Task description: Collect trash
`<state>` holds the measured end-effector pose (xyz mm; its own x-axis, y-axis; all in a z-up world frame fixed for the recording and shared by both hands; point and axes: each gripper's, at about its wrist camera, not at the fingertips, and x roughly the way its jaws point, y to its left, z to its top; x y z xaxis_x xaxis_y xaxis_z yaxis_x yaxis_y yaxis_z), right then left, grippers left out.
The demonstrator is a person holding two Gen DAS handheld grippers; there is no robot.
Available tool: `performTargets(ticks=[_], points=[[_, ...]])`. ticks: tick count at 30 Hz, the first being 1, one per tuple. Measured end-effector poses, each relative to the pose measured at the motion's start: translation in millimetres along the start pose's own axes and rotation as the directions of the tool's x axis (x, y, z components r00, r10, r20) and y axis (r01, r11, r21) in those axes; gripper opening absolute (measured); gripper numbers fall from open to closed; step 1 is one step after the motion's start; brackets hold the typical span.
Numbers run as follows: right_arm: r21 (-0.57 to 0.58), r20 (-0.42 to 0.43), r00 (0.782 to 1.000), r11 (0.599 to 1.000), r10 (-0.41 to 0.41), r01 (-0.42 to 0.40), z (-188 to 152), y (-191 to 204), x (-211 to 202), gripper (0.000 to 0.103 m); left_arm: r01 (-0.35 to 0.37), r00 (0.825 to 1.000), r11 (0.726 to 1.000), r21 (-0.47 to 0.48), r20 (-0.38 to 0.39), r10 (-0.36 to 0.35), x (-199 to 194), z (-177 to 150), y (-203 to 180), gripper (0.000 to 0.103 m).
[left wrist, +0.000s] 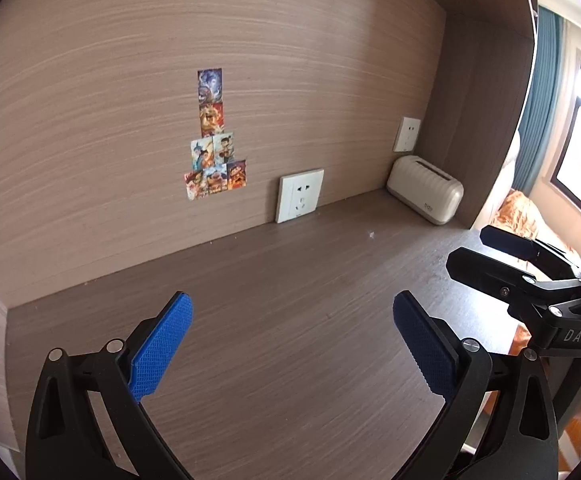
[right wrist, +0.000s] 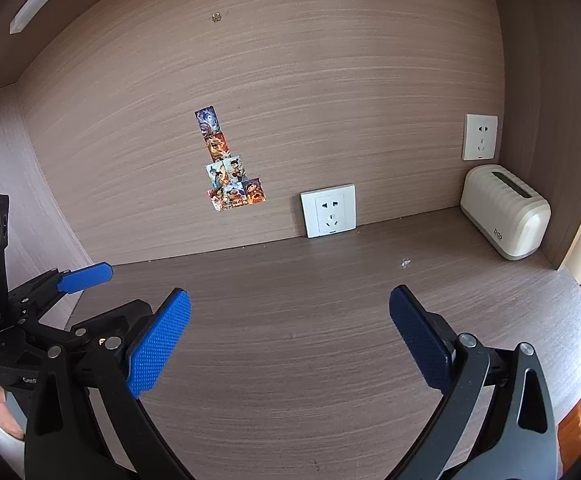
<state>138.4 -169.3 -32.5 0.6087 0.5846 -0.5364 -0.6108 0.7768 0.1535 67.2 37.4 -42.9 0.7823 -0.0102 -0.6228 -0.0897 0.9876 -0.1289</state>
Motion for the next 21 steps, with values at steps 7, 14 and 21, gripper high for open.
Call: performTargets(ticks=[7, 14, 21], points=[[0.0, -0.007, 1.0, 1.0, -0.002, 0.002, -1.2, -0.6, 3.1, 0.099, -0.033, 0.999, 0.999, 0.043, 0.007, 0.032, 0.4, 0.1, -2.5, 0.098], [0.008, -0.002, 1.0, 1.0, -0.001, 0.001, 0.2, -3.0, 4.2, 0.099, -0.032, 0.999, 0.998, 0.061, 0.006, 0.031, 1.3, 3.3, -3.0, 0.098], [0.013, -0.008, 1.0, 1.0, -0.003, 0.003, 0.1, -6.1, 7.6, 0.099, -0.037, 0.999, 0.997, 0.065, 0.023, 0.036, 0.9, 6.0, -3.3, 0.098]])
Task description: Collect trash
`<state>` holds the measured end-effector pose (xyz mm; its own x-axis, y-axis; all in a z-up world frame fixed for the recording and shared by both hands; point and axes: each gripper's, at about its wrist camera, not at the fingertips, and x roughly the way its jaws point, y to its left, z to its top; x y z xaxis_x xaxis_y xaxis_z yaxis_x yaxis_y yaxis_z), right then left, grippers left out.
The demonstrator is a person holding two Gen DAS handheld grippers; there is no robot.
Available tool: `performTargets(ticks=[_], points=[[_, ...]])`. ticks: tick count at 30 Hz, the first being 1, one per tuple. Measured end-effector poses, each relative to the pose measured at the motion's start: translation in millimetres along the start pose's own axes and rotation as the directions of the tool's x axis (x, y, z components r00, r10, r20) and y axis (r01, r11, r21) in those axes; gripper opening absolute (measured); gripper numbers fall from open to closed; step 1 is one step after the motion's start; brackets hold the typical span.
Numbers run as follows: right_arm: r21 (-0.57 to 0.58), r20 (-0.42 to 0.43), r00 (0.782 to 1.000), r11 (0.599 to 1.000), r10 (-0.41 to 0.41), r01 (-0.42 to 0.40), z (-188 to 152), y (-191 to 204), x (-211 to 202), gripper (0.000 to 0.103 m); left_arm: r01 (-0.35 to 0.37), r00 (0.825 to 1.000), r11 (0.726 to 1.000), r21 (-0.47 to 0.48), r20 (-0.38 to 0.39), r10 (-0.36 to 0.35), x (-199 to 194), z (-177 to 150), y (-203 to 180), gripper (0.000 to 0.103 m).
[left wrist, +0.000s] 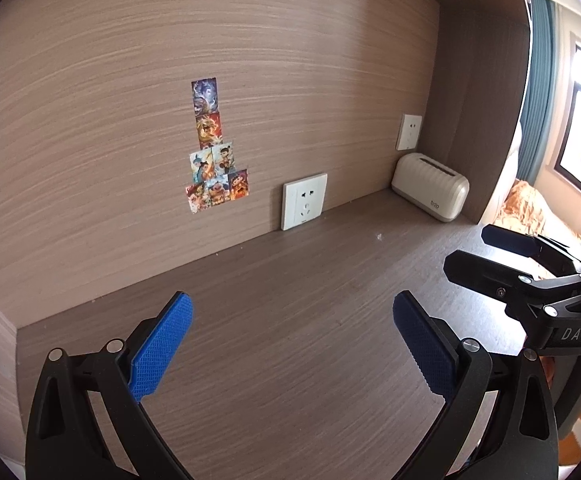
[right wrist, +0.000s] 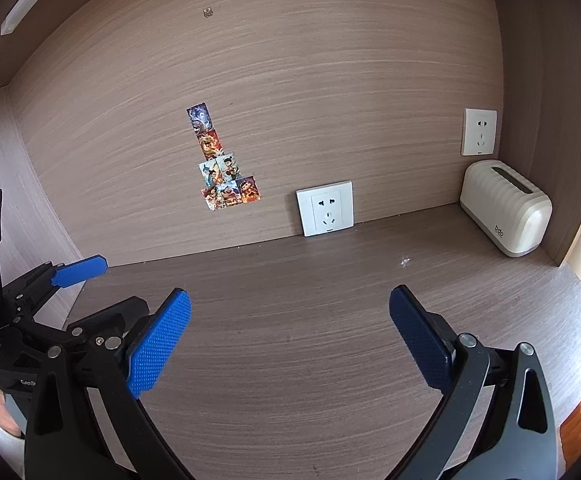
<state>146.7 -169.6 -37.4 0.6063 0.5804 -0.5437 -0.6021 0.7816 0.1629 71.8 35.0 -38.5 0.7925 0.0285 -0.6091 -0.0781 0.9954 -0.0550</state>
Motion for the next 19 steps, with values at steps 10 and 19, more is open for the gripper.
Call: performTargets(ticks=[10, 19], points=[[-0.002, -0.005, 1.0, 1.0, 0.001, -0.001, 1, 0, 4, 0.099, 0.001, 1.0, 1.0, 0.014, -0.003, -0.001, 5, 3, 3, 0.098], [0.004, -0.018, 1.0, 1.0, -0.004, 0.004, 3, 2, 15, 0.099, -0.014, 1.0, 1.0, 0.025, -0.004, 0.014, 13, 6, 8, 0.098]])
